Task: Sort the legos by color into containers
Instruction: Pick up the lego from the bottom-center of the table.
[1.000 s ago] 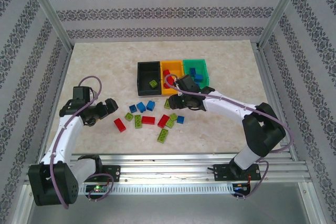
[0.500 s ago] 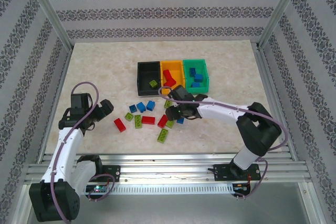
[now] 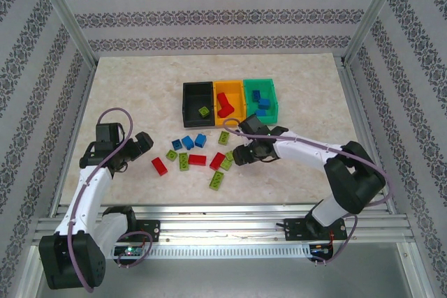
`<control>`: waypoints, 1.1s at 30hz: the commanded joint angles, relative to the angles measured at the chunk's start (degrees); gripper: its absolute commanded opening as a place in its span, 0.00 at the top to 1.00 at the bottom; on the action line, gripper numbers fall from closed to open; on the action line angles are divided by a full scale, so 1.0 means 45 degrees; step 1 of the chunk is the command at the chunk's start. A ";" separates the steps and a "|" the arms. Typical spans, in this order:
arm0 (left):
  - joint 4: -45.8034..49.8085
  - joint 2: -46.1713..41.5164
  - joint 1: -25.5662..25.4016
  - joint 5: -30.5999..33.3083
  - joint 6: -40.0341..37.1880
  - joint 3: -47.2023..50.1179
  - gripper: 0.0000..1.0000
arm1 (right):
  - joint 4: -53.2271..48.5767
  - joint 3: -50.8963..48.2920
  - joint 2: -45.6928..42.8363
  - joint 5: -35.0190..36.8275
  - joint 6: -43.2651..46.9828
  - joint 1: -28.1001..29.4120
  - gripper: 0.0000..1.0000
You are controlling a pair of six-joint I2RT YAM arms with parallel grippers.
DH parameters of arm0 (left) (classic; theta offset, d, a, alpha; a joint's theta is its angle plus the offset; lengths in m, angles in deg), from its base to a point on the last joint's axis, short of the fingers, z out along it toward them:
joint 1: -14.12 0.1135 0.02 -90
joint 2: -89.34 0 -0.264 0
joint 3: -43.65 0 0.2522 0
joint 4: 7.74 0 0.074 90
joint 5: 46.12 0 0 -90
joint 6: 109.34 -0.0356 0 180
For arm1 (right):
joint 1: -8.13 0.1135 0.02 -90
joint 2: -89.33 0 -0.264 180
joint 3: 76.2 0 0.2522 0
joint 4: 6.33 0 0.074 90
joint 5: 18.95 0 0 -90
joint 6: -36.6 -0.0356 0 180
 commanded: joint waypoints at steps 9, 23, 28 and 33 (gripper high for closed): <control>-0.0241 -0.0150 -0.0185 -0.0351 -0.0080 -0.0138 0.00 | -0.1352 0.1490 0.1774 -0.0776 0.1743 -0.0156 0.46; -0.0025 0.0094 -0.0183 -0.0320 -0.0124 -0.0234 0.00 | -0.1413 0.1310 0.2335 -0.1069 0.1766 0.0036 0.48; -0.0014 0.0017 -0.0185 -0.0329 -0.0161 -0.0235 0.00 | -0.1159 0.1253 0.2242 -0.1418 0.1548 0.0015 0.57; 0.0034 -0.0005 -0.0180 -0.0500 -0.0043 -0.0224 0.00 | -0.0840 0.0873 0.1513 -0.1573 0.1275 -0.0271 0.74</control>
